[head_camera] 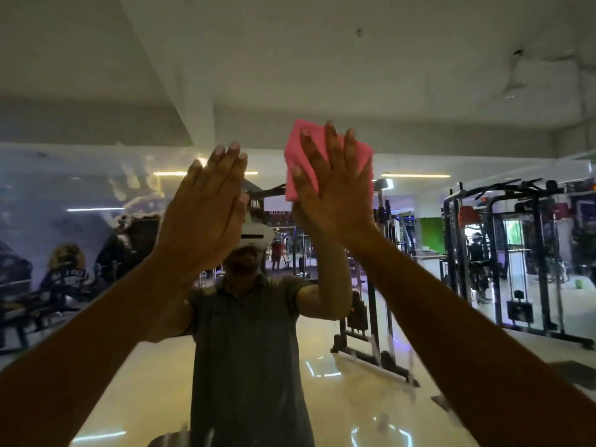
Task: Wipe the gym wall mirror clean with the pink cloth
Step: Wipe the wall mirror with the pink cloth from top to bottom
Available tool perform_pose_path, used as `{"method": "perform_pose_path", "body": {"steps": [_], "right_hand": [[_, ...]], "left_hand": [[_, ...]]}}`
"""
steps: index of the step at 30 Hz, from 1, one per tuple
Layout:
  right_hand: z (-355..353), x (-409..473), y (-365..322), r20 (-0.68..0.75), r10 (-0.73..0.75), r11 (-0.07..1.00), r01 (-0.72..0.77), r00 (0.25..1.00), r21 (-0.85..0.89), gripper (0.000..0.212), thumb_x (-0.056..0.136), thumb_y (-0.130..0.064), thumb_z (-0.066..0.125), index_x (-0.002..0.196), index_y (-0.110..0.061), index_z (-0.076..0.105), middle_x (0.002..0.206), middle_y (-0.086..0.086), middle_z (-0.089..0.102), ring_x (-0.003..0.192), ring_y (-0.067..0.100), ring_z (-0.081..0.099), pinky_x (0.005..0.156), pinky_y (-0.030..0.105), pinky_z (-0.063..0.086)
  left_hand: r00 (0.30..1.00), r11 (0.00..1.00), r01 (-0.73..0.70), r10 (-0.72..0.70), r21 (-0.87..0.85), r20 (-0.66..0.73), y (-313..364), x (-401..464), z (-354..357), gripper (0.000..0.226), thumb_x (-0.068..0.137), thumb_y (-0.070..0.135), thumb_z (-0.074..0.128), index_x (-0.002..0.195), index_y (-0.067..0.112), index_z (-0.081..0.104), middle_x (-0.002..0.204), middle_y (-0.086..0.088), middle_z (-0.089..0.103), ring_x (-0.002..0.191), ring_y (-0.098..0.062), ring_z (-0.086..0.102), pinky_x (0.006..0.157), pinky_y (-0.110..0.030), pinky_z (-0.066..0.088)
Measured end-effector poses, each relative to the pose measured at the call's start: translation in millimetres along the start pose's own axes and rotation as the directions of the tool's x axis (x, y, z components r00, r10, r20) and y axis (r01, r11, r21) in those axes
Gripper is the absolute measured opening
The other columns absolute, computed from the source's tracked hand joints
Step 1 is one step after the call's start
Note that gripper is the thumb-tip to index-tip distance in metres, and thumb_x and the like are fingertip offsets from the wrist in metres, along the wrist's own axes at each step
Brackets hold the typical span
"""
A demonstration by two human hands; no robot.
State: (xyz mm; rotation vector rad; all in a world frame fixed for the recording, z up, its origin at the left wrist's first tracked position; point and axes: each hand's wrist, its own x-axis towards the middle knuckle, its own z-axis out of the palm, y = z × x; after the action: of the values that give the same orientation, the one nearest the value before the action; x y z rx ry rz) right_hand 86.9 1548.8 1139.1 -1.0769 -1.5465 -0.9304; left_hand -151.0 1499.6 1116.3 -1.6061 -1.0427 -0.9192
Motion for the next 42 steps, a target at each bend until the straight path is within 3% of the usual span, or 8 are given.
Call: {"method": "perform_pose_path", "body": {"steps": [6, 14, 18, 23, 27, 34, 39, 42], "right_hand": [[17.0, -86.4, 22.6, 0.021, -0.361, 0.933, 0.36, 0.932, 0.012, 0.072, 0.112, -0.066, 0.018, 0.175, -0.031, 0.023, 0.185, 0.009, 0.003, 0.17, 0.038, -0.006, 0.133, 0.069, 0.0], [25.5, -69.2, 27.5, -0.033, -0.153, 0.985, 0.155, 0.988, 0.069, 0.072, 0.113, -0.065, 0.019, 0.176, -0.031, 0.019, 0.184, 0.011, 0.004, 0.17, 0.041, -0.001, 0.131, 0.074, 0.001], [31.6, -84.3, 27.0, -0.01, -0.249, 0.962, 0.249, 0.968, 0.108, 0.07, 0.113, -0.064, 0.024, 0.176, -0.034, 0.012, 0.185, 0.007, -0.004, 0.17, 0.037, -0.01, 0.131, 0.073, -0.007], [31.3, -89.2, 35.5, -0.012, -0.276, 0.957, 0.276, 0.961, 0.093, 0.07, 0.113, -0.065, 0.021, 0.176, -0.034, 0.017, 0.185, 0.008, 0.001, 0.17, 0.039, -0.002, 0.131, 0.074, 0.006], [27.3, -41.5, -11.5, -0.034, -0.072, 0.99, 0.075, 0.997, 0.118, 0.074, 0.112, -0.07, 0.02, 0.176, -0.034, 0.01, 0.184, 0.012, 0.002, 0.169, 0.044, 0.001, 0.129, 0.077, 0.007], [32.5, -71.8, -55.3, -0.031, -0.321, 0.944, 0.322, 0.947, 0.07, 0.071, 0.114, -0.063, 0.021, 0.175, -0.027, 0.022, 0.184, 0.013, 0.005, 0.169, 0.043, 0.003, 0.129, 0.076, 0.013], [18.6, -9.9, -97.4, -0.053, 0.036, 0.999, -0.034, 0.998, 0.043, 0.076, 0.11, -0.071, 0.007, 0.176, -0.032, 0.006, 0.184, 0.016, 0.002, 0.168, 0.048, 0.002, 0.127, 0.079, 0.014], [21.0, -3.4, -184.3, -0.03, -0.107, 0.994, 0.107, 0.994, 0.005, 0.078, 0.108, -0.072, 0.007, 0.176, -0.033, 0.003, 0.184, 0.013, -0.005, 0.169, 0.045, -0.004, 0.13, 0.076, 0.006]], "left_hand": [[0.995, 0.997, 0.071, -0.07, 0.006, -0.073, 16.0, -4.4, 9.0, 0.061, 0.116, 0.037, 0.023, 0.171, 0.01, 0.024, 0.18, -0.011, 0.019, 0.169, -0.027, 0.011, 0.136, -0.055, 0.013], [0.992, 0.992, 0.125, -0.126, -0.021, -0.027, 34.9, -12.1, 4.0, 0.063, 0.115, 0.036, 0.026, 0.17, 0.006, 0.026, 0.18, -0.014, 0.019, 0.168, -0.03, 0.013, 0.136, -0.057, 0.012], [0.999, 0.997, 0.054, -0.053, 0.052, -0.007, 33.1, -26.6, 6.0, 0.065, 0.116, 0.04, 0.018, 0.172, 0.006, 0.02, 0.181, -0.013, 0.014, 0.168, -0.03, 0.01, 0.134, -0.061, 0.016], [0.999, 0.997, 0.048, -0.047, 0.056, -0.016, 9.8, -39.1, -2.4, 0.063, 0.116, 0.039, 0.024, 0.171, 0.009, 0.022, 0.18, -0.013, 0.019, 0.168, -0.031, 0.014, 0.131, -0.065, 0.02], [1.0, 0.997, -0.02, 0.02, 0.068, 0.011, -10.5, -43.8, -9.6, 0.061, 0.116, 0.039, 0.023, 0.17, 0.013, 0.016, 0.18, -0.013, 0.018, 0.168, -0.032, 0.014, 0.132, -0.066, 0.019], [0.992, 0.984, 0.128, -0.125, 0.123, -0.029, -90.6, -62.0, -43.2, 0.062, 0.116, 0.04, 0.025, 0.17, 0.011, 0.028, 0.179, -0.011, 0.023, 0.167, -0.029, 0.017, 0.135, -0.059, 0.012], [1.0, 0.999, 0.018, -0.018, 0.035, 0.006, -144.1, -72.3, -61.8, 0.06, 0.116, 0.037, 0.028, 0.171, 0.012, 0.026, 0.18, -0.009, 0.021, 0.168, -0.026, 0.014, 0.135, -0.058, 0.013], [0.992, 0.994, 0.107, -0.108, -0.009, -0.062, -157.2, -68.9, -63.5, 0.06, 0.116, 0.036, 0.028, 0.17, 0.009, 0.029, 0.178, -0.012, 0.026, 0.167, -0.027, 0.018, 0.136, -0.055, 0.011]]}}
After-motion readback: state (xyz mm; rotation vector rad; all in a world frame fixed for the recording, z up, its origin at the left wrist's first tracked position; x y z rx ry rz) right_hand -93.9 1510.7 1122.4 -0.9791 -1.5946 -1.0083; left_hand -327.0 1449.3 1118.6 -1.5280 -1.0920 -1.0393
